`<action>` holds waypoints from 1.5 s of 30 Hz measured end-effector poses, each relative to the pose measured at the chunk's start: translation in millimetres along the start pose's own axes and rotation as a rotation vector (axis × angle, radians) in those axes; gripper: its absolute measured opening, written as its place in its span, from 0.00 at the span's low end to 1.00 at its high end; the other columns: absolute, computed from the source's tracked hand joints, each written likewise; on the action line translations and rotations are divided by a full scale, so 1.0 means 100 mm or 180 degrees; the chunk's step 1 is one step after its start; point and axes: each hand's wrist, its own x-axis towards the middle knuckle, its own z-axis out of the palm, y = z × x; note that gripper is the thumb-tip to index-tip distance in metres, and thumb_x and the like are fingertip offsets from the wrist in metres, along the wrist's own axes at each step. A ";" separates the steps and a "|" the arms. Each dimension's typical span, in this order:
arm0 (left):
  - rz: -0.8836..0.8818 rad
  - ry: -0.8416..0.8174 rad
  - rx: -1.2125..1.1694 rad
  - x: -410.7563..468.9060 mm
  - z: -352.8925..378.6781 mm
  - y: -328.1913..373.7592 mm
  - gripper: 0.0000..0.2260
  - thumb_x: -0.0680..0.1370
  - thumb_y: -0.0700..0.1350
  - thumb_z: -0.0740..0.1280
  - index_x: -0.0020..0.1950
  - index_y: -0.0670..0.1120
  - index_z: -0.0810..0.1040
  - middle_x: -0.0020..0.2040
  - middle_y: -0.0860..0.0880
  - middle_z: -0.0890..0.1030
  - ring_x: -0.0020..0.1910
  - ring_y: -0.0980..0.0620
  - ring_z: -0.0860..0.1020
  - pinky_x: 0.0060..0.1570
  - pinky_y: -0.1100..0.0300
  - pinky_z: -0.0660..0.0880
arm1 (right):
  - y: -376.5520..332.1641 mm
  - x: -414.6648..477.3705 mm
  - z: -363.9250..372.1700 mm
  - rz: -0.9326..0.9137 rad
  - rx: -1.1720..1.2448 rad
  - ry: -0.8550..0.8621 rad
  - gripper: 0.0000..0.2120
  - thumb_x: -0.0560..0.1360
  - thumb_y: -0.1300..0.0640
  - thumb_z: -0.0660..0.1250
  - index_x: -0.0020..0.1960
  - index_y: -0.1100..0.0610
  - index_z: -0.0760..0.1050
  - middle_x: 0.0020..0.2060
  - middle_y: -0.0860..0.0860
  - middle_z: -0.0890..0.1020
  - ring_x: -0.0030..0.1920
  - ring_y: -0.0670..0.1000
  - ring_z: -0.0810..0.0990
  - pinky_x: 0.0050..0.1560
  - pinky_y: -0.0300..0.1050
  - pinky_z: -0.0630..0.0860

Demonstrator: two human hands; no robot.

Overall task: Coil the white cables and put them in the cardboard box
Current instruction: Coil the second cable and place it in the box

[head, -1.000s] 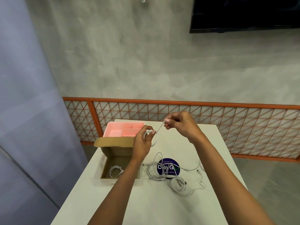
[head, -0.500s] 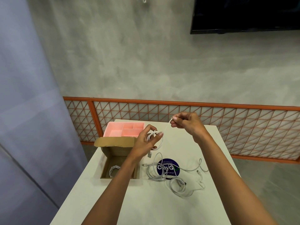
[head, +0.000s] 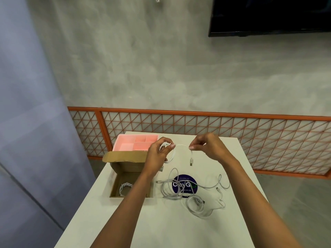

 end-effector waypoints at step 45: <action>-0.0040 0.0327 0.0034 0.08 0.00 0.01 0.05 0.78 0.43 0.67 0.49 0.42 0.76 0.37 0.53 0.76 0.35 0.56 0.72 0.29 0.66 0.71 | -0.39 0.00 0.33 0.0370 0.0541 0.0017 0.05 0.74 0.64 0.69 0.47 0.62 0.82 0.40 0.57 0.85 0.37 0.49 0.82 0.46 0.45 0.80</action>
